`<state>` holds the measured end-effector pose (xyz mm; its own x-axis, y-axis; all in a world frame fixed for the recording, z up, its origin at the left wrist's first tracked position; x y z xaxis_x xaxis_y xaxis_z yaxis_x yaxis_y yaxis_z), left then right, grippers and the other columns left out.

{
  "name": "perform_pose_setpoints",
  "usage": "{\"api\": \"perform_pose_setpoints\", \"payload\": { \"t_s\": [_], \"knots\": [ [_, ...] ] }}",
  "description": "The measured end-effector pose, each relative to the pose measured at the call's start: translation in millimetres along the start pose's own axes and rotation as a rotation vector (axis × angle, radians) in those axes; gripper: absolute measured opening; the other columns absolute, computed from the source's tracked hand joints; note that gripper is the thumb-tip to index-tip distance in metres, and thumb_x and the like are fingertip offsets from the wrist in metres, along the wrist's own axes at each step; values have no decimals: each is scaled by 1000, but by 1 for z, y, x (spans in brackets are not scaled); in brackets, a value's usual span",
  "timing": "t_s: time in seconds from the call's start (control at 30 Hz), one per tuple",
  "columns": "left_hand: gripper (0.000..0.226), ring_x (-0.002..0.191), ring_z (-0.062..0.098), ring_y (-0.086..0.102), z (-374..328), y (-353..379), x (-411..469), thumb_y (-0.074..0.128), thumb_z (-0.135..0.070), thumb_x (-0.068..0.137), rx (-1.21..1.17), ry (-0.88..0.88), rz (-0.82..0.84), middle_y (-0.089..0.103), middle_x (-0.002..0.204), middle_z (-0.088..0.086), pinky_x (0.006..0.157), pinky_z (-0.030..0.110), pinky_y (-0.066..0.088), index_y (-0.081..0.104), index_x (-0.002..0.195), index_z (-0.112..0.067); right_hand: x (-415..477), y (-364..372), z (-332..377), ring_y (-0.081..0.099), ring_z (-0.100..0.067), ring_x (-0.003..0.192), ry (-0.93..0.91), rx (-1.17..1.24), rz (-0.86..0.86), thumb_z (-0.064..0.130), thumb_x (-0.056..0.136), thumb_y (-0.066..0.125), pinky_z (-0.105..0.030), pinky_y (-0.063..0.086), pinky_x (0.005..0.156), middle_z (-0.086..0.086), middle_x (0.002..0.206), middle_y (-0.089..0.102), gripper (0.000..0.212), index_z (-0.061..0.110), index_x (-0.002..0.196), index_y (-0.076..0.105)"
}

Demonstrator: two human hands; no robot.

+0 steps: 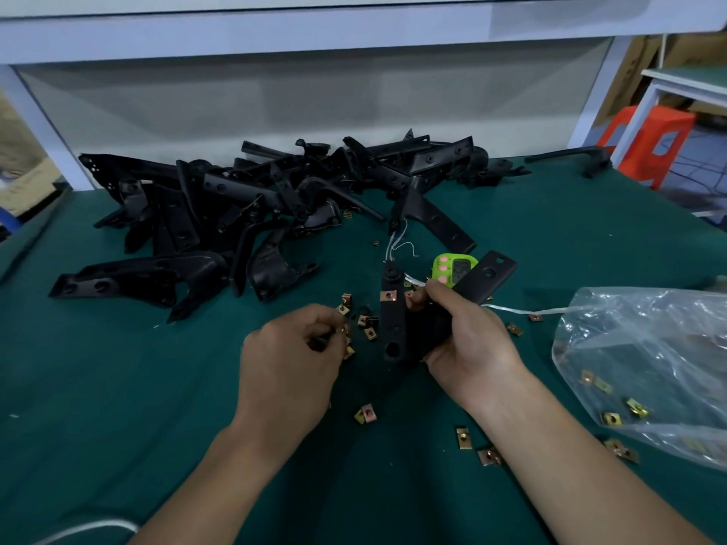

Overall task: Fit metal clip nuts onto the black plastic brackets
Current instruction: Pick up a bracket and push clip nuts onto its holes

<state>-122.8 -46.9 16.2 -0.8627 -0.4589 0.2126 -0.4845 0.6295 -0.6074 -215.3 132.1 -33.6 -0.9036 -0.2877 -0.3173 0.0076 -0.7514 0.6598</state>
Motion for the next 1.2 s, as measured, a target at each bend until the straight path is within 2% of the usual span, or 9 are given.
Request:
{"api": "perform_pose_setpoints", "payload": {
  "t_s": [0.07, 0.13, 0.27, 0.5, 0.63, 0.8, 0.93, 1.1, 1.2],
  "knots": [
    [29, 64, -12, 59, -2, -5, 0, 75, -42, 86, 243, 23, -26, 53, 68, -54, 55, 15, 37, 67, 110, -55, 1, -1, 3, 68, -19, 69, -15, 5, -4, 19, 93, 68, -46, 59, 79, -2, 73, 66, 36, 18, 58, 74],
    [40, 62, -5, 58, -3, -6, 0, 71, -54, 84, 401, 62, -25, 61, 65, -39, 54, 19, 31, 57, 121, -59, 2, -3, 4, 68, -18, 69, -21, -1, -7, 20, 94, 67, -46, 59, 80, -1, 73, 67, 37, 18, 57, 74],
    [21, 80, 10, 68, -5, 5, 3, 63, -65, 85, 527, 101, 46, 69, 74, -23, 52, 20, 27, 66, 105, -62, 3, -7, 5, 68, -18, 70, -26, -16, -10, 21, 95, 67, -46, 58, 81, -1, 73, 67, 36, 17, 60, 74],
    [11, 56, 14, 65, -19, 11, -1, 84, -45, 76, 561, 283, 54, 68, 63, -19, 49, 11, 14, 76, 80, -51, 3, -7, 5, 69, -20, 70, -29, -29, -27, 21, 95, 66, -46, 59, 78, -3, 73, 68, 35, 16, 61, 72],
    [8, 62, 6, 59, -13, 8, -3, 66, -43, 93, 362, 202, 15, 67, 68, -18, 50, 17, 27, 71, 87, -43, 2, -6, 5, 69, -21, 71, -22, -23, -31, 20, 95, 67, -46, 60, 81, -4, 74, 67, 26, 13, 70, 70],
    [11, 76, -13, 60, -19, -8, -6, 61, -43, 95, 131, 160, -107, 61, 94, -45, 61, 12, 34, 69, 88, -42, 1, -5, 4, 68, -21, 72, -9, 0, -26, 17, 94, 68, -51, 59, 86, -4, 76, 67, 14, 11, 81, 68],
    [20, 56, 2, 69, -6, 2, -7, 60, -28, 99, -207, 31, -62, 72, 70, -17, 54, 24, 55, 70, 83, -34, 1, -3, 3, 69, -21, 70, -11, -19, -28, 16, 93, 68, -50, 61, 79, -4, 75, 67, 14, 11, 79, 69],
    [25, 65, 19, 76, 9, 19, -1, 67, -15, 96, -484, -144, 92, 76, 70, 3, 58, 24, 59, 79, 81, -31, 3, -3, 2, 70, -20, 69, -21, -13, -8, 15, 93, 68, -40, 61, 71, -4, 74, 68, 32, 16, 62, 76],
    [22, 71, 20, 77, 10, 21, 0, 70, -10, 93, -645, -211, 112, 77, 75, 8, 61, 22, 59, 82, 81, -25, 3, -4, 3, 70, -21, 69, -24, 3, -10, 14, 93, 69, -39, 60, 66, -5, 76, 68, 26, 15, 68, 75]
  ]
}}
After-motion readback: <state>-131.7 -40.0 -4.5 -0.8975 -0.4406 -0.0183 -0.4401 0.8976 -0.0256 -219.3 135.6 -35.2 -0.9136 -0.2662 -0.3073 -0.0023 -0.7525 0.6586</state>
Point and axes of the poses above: each hand's wrist, its own x-axis towards the middle knuckle, its own y-axis out of the palm, z = x × y, the point moved 8 cm from there along x, towards the middle knuckle
